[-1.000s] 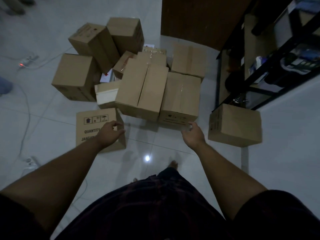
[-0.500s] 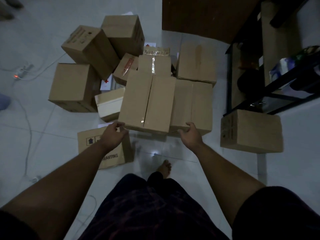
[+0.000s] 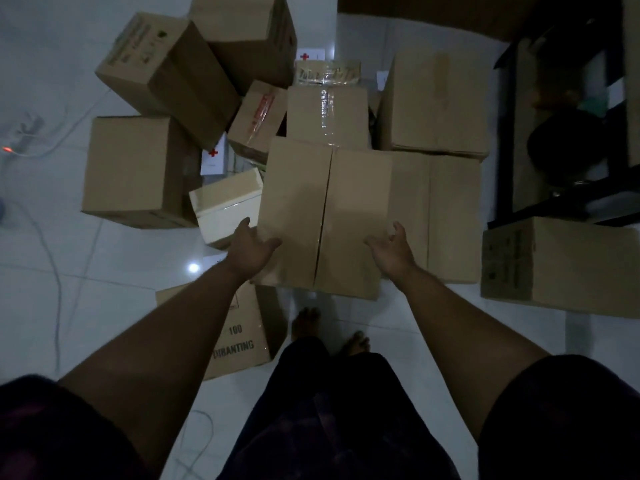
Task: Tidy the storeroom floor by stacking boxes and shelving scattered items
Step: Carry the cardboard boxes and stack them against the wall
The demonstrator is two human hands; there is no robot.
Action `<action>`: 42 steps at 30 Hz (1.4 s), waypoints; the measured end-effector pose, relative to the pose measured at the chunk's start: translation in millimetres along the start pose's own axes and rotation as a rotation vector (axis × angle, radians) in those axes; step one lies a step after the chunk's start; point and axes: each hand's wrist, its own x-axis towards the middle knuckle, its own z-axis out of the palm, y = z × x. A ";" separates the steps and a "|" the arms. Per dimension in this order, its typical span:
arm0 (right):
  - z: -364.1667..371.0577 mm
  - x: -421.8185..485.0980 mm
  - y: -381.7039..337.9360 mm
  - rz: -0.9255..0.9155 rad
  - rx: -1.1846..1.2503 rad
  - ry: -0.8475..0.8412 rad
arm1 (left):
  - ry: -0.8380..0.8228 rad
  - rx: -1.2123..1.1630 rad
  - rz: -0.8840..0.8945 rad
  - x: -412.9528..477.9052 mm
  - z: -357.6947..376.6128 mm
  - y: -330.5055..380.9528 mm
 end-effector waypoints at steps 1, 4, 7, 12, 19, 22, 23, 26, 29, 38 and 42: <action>5.0 11.0 1.4 -0.004 0.031 -0.003 | -0.012 -0.023 0.005 10.3 4.0 -0.4; 17.0 35.6 5.1 -0.003 0.099 -0.015 | -0.025 -0.058 -0.011 36.3 16.7 -6.0; 24.1 54.2 10.9 -0.018 0.120 0.007 | -0.035 -0.048 0.015 54.4 25.2 -11.8; 25.1 54.0 4.6 -0.039 0.116 0.066 | 0.028 -0.045 0.060 62.9 27.9 -4.5; 19.0 13.7 -29.0 -0.067 0.148 0.045 | 0.116 -0.020 0.054 32.2 -7.5 30.6; 11.2 -14.1 -50.3 -0.076 0.165 0.051 | 0.151 0.032 0.088 5.4 -29.5 53.2; 7.8 -23.7 -57.3 -0.081 0.173 0.055 | 0.164 0.051 0.104 -3.9 -37.0 59.0; -5.0 -54.8 -79.3 -0.098 0.200 0.056 | 0.179 0.100 0.174 -31.0 -61.5 73.5; -18.7 -84.2 -100.6 -0.135 0.203 0.087 | 0.188 0.109 0.258 -48.9 -82.7 86.4; -57.5 -152.0 -121.9 -0.231 0.228 0.252 | 0.191 0.087 0.480 -91.4 -92.7 130.9; -79.9 -179.4 -106.4 -0.203 0.265 0.364 | 0.065 0.047 0.583 -100.7 -72.2 144.7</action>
